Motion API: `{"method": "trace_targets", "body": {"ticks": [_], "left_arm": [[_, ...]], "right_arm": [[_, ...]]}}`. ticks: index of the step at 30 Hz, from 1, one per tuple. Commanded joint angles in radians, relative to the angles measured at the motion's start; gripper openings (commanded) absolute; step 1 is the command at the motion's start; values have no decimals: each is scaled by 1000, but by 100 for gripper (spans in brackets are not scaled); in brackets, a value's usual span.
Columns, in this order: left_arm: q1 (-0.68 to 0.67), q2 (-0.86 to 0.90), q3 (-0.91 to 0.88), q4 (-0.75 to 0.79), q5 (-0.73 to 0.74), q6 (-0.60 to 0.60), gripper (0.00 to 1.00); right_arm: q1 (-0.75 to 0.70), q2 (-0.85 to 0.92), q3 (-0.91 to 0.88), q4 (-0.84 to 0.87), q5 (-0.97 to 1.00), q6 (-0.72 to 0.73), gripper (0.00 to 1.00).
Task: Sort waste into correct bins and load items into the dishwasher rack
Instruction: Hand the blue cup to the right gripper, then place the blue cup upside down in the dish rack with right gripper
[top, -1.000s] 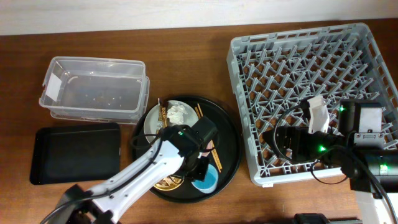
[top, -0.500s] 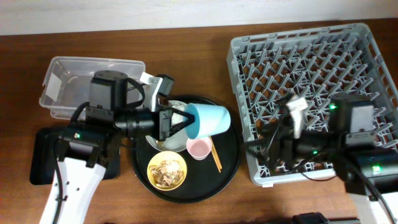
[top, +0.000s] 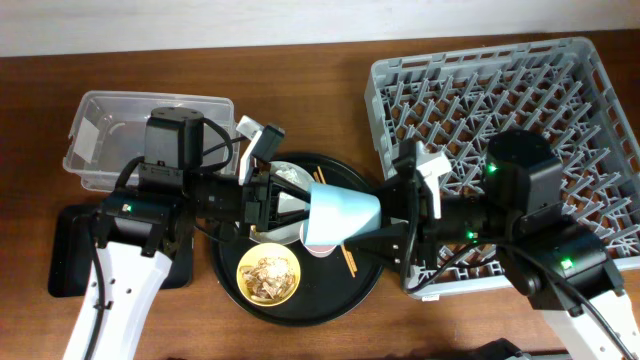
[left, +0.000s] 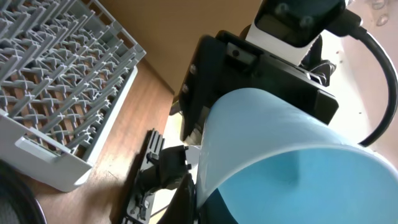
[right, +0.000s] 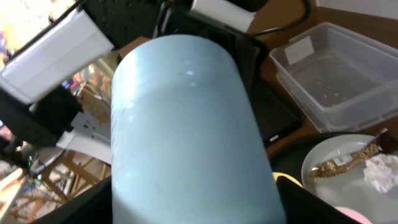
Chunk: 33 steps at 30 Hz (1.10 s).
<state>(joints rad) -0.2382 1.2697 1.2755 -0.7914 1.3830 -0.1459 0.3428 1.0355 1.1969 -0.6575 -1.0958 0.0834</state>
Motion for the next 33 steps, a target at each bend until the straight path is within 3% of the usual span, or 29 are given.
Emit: {"method": "trace_targets", "body": {"ticks": [1, 3, 5, 6, 7, 10, 12, 14, 17, 23, 26, 28, 33], "left_arm": [[-1, 0, 6, 2, 61, 29, 0], [-1, 0, 5, 1, 60, 29, 1], [-1, 0, 4, -7, 48, 28, 16], [-1, 0, 4, -13, 27, 29, 40], [-1, 0, 3, -18, 2, 28, 48], [-1, 0, 3, -51, -90, 28, 51], [-1, 0, 3, -88, -183, 28, 73], [-1, 0, 3, -114, -254, 28, 80], [-1, 0, 3, -138, -340, 28, 86], [-1, 0, 3, -191, -452, 29, 87], [-1, 0, 3, -194, -465, 29, 87], [-1, 0, 3, -194, -465, 29, 92], [-1, 0, 3, -194, -467, 29, 93]], "right_arm": [[5, 4, 12, 14, 10, 11, 60], [4, -5, 12, 19, 11, 11, 58], [4, -19, 12, 28, 11, 11, 58], [2, -31, 12, 34, 13, 11, 58], [-7, -47, 12, 33, 28, 12, 57], [-45, -80, 12, 4, 74, 13, 54], [-113, -117, 12, -63, 142, 42, 54], [-171, -137, 12, -137, 222, 62, 54], [-291, -153, 12, -312, 428, 115, 53], [-488, -91, 11, -645, 886, 166, 51], [-500, -21, 11, -721, 991, 166, 52], [-500, 52, 11, -742, 1006, 164, 52], [-496, 207, 11, -673, 995, 131, 55]]}}
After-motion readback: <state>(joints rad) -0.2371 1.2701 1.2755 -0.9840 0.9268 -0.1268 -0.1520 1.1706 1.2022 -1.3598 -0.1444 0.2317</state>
